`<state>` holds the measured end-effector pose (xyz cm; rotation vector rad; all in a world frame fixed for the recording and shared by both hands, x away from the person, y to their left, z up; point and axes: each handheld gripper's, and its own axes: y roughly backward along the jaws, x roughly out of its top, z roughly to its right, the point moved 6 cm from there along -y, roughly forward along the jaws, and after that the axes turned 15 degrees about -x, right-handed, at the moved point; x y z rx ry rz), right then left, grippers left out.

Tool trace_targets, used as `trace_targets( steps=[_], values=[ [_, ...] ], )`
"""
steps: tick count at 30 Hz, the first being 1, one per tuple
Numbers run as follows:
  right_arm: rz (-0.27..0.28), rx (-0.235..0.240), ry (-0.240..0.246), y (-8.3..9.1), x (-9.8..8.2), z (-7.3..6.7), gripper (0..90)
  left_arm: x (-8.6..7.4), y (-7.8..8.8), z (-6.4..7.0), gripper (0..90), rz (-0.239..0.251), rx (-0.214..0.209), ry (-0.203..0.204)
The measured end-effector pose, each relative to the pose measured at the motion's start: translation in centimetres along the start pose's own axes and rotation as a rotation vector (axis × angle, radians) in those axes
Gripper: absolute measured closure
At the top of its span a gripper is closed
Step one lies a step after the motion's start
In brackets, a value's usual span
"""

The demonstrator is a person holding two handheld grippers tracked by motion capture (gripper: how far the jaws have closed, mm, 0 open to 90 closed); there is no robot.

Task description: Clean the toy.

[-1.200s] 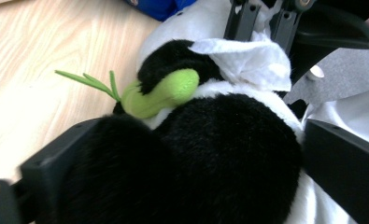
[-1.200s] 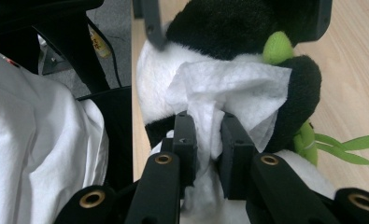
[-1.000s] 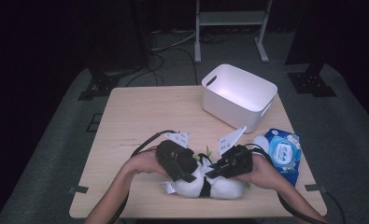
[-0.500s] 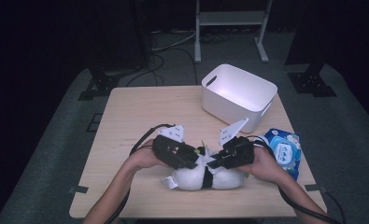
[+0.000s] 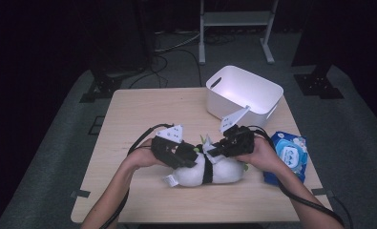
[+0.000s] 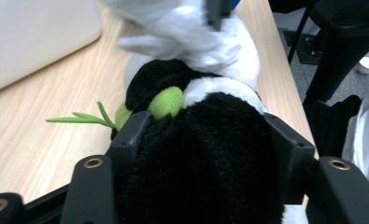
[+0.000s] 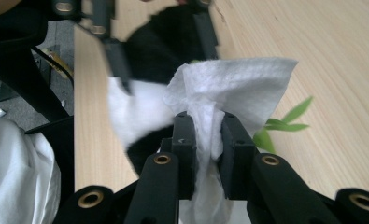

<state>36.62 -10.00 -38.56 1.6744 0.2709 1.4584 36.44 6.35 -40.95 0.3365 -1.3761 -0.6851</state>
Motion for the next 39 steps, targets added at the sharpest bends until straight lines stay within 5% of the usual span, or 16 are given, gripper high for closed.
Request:
trace_targets(
  steps=[9, 15, 21, 26, 34, 39],
  values=[
    [-0.049, 0.043, 0.006, -0.9, -1.2, -1.1, 77.7, -0.5, -0.2, 0.8, 24.9, 0.022, -0.025, 0.071],
    [-0.041, 0.050, 0.022, -0.7, -2.1, -2.2, 77.9, -0.4, 0.6, 1.1, 23.6, 0.074, -0.053, 0.104],
    [-0.048, 0.083, 0.043, -0.6, -2.8, -3.5, 78.1, -0.5, 0.6, 1.2, 19.2, 0.054, -0.018, 0.129],
    [-0.078, 0.086, 0.087, -0.3, -3.0, -4.8, 78.0, -1.3, -0.6, 1.5, 18.1, 0.052, -0.073, 0.153],
    [-0.014, 0.113, 0.092, 0.5, -1.5, -5.1, 78.0, -2.1, -1.8, 2.5, 18.7, 0.047, -0.138, 0.130],
    [-0.030, 0.109, 0.090, 0.2, -1.3, -4.9, 78.0, -2.2, -2.0, 3.0, 18.6, 0.034, -0.122, 0.117]
  ],
)
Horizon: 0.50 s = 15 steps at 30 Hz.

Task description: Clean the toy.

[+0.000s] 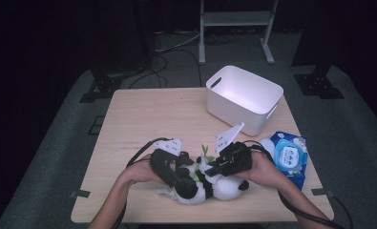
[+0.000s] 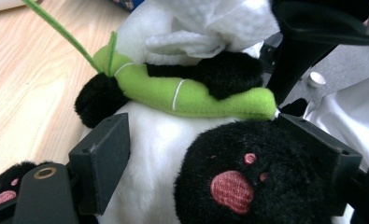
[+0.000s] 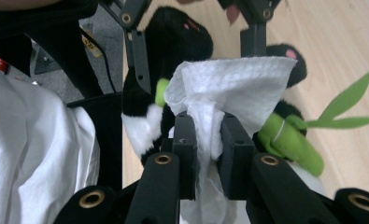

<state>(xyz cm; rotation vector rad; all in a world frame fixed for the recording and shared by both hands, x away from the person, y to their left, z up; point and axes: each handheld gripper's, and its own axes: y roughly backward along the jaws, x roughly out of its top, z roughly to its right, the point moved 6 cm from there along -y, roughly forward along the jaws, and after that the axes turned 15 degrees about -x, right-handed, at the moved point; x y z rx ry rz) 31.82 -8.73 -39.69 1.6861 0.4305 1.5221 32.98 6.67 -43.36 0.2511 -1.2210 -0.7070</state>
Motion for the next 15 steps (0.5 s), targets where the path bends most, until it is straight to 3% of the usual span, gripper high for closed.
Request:
trace_targets(
  steps=[5, 9, 15],
  values=[
    [-0.060, -0.010, -0.002, -0.3, -1.7, -0.2, 77.9, -0.1, -0.8, 0.2, 18.1, -0.072, 0.051, -0.010],
    [-0.057, -0.023, -0.007, -0.1, -2.6, -0.4, 77.9, 0.0, -1.3, 0.0, 18.2, -0.107, 0.091, -0.024],
    [-0.038, -0.060, -0.006, -0.5, -2.7, 0.1, 77.9, 0.1, -1.2, -0.5, 18.2, -0.120, 0.168, -0.033]
  ],
)
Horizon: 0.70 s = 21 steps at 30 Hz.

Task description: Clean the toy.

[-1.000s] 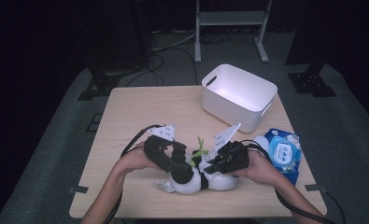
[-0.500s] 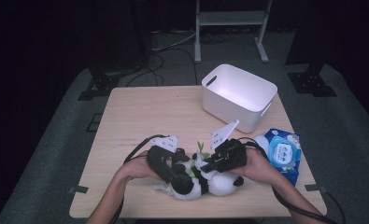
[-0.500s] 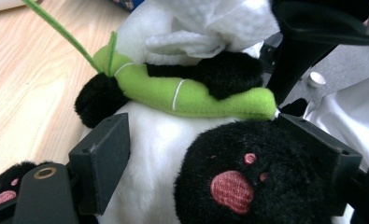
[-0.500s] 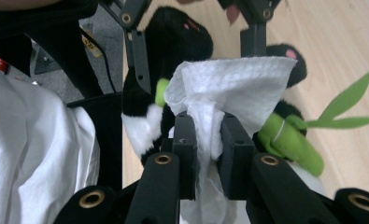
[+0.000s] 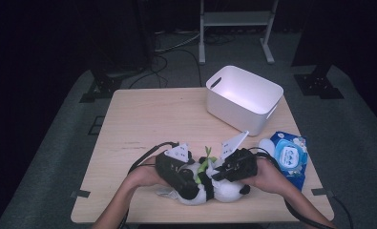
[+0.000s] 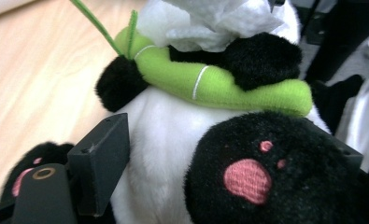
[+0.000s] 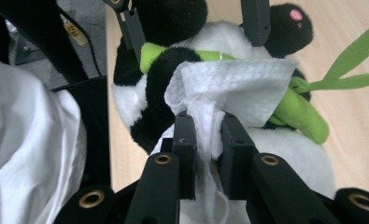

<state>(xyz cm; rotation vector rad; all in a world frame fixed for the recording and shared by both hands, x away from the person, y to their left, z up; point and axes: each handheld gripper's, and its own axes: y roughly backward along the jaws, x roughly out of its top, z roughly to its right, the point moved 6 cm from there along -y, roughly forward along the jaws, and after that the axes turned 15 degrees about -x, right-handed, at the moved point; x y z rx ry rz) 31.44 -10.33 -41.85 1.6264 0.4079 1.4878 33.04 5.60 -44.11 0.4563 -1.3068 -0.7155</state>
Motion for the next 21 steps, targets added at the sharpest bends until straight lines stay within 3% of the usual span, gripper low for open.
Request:
trace_targets(
  steps=[7, 10, 14, 21],
  values=[
    [0.005, -0.052, 0.012, -0.5, 0.6, 0.8, 78.0, 0.1, 0.5, -0.6, 18.4, 0.000, 0.079, -0.008],
    [-0.002, -0.030, -0.007, -0.6, 0.7, 0.9, 78.0, -0.1, 0.4, -0.7, 18.5, 0.008, 0.041, 0.027],
    [-0.002, 0.005, -0.016, -0.3, 0.3, 0.6, 77.8, -0.4, 0.3, -0.6, 19.0, 0.049, -0.042, 0.074],
    [0.038, 0.029, -0.055, 1.2, -0.9, 0.7, 77.7, -0.5, 0.5, -0.2, 18.6, 0.074, -0.098, 0.078]
  ],
)
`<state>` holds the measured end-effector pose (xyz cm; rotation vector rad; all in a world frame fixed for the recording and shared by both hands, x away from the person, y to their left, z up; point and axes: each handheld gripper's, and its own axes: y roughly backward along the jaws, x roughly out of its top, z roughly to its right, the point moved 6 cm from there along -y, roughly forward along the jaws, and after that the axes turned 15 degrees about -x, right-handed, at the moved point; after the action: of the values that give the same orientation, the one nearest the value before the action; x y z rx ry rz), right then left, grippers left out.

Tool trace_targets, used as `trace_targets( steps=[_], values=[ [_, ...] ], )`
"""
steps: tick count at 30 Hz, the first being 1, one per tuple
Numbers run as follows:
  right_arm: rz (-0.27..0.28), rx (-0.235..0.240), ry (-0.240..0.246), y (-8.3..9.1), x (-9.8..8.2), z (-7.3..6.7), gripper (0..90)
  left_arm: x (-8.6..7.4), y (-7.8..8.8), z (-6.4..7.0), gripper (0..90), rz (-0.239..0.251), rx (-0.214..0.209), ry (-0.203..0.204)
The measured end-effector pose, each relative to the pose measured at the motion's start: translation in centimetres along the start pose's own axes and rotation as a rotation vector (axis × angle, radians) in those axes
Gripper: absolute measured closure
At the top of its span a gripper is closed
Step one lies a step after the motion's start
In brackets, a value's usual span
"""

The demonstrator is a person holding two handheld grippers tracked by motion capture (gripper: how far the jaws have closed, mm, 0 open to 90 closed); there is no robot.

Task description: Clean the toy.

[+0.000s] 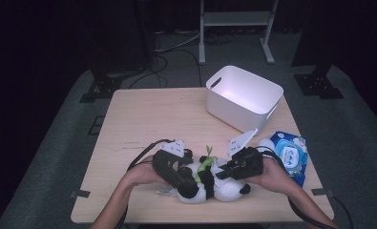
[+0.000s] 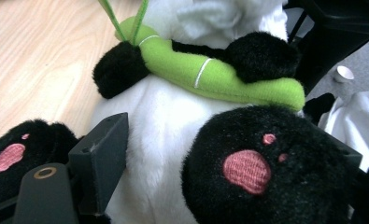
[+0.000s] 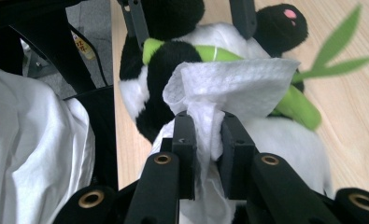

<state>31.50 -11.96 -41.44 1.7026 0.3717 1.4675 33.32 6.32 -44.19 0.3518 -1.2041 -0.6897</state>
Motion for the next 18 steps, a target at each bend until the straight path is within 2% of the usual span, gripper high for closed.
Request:
trace_targets(
  steps=[6, 10, 15, 18],
  values=[
    [0.012, -0.025, -0.040, 1.7, -1.6, 0.7, 77.4, 0.0, 0.0, 0.3, 17.9, -0.002, -0.014, 0.001],
    [0.000, -0.001, -0.075, 1.9, -2.9, 0.5, 77.5, 0.3, -0.1, 0.8, 16.2, -0.001, -0.037, -0.008],
    [-0.016, 0.006, -0.050, 1.9, -3.3, -0.1, 77.7, 0.8, 0.0, 1.4, 15.5, -0.026, -0.040, -0.036],
    [-0.028, 0.021, -0.038, 1.9, -3.3, -0.4, 77.8, 1.1, 0.4, 1.7, 15.6, -0.002, -0.049, -0.039]
  ],
)
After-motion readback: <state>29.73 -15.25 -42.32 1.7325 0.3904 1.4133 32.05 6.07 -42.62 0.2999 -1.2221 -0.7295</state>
